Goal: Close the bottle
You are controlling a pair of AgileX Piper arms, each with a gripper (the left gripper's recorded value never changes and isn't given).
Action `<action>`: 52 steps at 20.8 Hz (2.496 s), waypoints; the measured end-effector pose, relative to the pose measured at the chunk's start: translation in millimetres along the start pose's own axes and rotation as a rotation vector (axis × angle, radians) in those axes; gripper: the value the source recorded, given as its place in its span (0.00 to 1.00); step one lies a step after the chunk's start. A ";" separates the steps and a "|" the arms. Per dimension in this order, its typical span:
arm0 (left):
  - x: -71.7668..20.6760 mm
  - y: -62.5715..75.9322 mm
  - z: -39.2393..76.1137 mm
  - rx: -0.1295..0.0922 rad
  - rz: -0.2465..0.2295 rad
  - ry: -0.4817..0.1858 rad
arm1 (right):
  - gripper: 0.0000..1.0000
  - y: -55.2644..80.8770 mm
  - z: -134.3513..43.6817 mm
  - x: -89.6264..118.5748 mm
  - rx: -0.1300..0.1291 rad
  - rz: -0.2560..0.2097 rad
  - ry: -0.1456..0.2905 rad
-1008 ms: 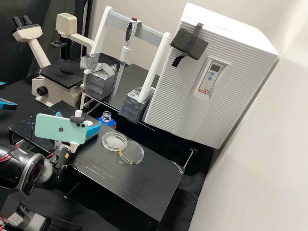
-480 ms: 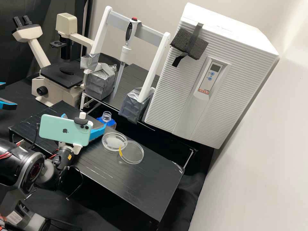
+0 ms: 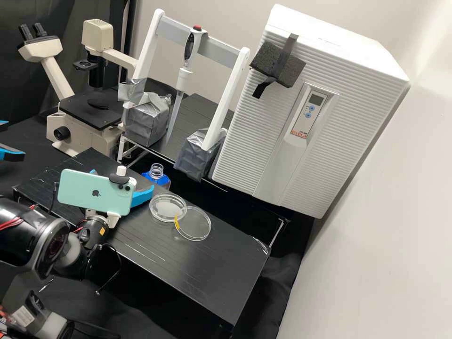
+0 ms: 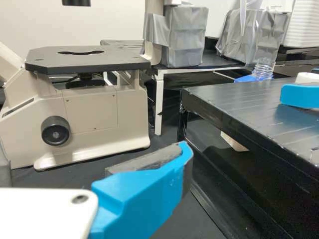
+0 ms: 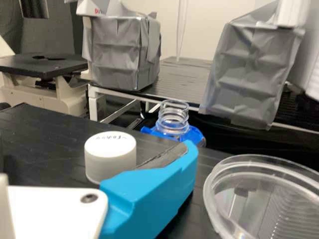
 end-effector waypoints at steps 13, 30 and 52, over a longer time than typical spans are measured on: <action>0.0 0.0 0.0 0.000 0.000 0.000 | 0.00 -0.3 -0.7 -2.0 0.014 0.008 0.011; 0.0 0.0 0.0 0.000 0.000 0.000 | 0.00 0.4 0.1 -2.1 0.022 0.011 0.008; 0.3 -0.1 0.6 0.001 -0.001 -0.004 | 0.00 2.7 0.3 -3.0 0.037 0.018 0.009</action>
